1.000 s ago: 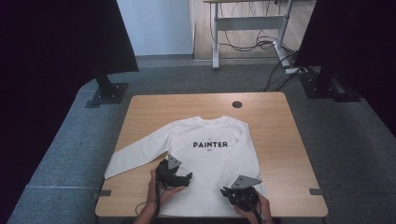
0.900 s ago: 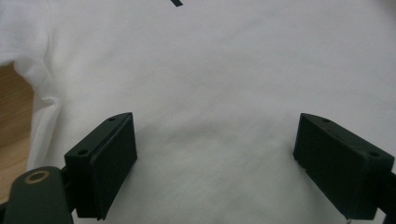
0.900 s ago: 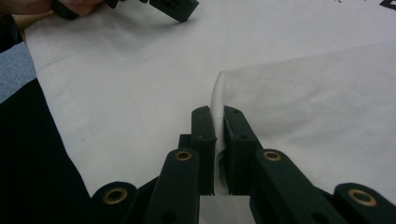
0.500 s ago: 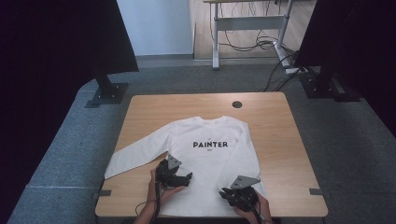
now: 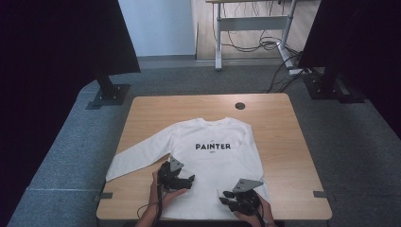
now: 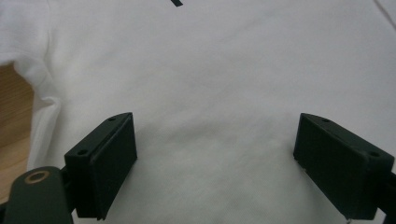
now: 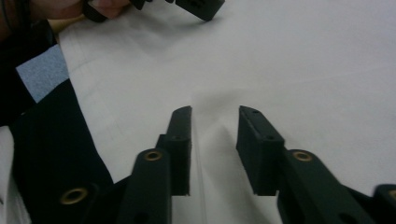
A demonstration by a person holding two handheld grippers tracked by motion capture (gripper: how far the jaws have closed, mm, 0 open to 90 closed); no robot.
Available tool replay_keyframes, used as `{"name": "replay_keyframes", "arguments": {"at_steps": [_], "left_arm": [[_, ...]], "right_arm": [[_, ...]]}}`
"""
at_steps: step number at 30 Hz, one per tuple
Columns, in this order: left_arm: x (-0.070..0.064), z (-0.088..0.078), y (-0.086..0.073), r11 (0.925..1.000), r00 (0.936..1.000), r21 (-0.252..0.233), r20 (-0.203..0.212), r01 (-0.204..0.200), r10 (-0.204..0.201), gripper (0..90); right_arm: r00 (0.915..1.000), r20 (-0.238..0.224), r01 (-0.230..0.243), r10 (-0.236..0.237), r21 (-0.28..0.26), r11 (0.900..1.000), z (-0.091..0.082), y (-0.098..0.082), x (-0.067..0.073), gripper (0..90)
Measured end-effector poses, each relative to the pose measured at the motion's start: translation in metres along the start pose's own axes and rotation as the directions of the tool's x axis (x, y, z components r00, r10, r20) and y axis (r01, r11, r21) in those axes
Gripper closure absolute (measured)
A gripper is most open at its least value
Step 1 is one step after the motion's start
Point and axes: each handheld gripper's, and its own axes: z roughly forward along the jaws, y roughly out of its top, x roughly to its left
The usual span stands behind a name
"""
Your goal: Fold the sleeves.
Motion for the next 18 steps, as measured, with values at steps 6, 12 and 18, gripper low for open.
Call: {"name": "replay_keyframes", "arguments": {"at_steps": [6,12,18], "left_arm": [[0.000,0.000,0.000,1.0000,1.0000,0.000,0.000,0.000,0.000,12.6],[0.000,0.000,0.000,1.0000,1.0000,0.000,0.000,0.000,0.000,12.6],[0.000,0.000,0.000,1.0000,1.0000,0.002,0.000,-0.001,0.001,12.6]], "right_arm": [[0.9991,0.024,-0.033,0.034,-0.018,0.999,-0.003,0.000,-0.005,53.9],[0.9928,0.106,-0.056,0.055,0.007,0.998,-0.001,-0.004,-0.013,46.0],[0.9844,0.174,-0.029,0.024,0.027,0.999,0.002,-0.001,-0.014,33.4]]}}
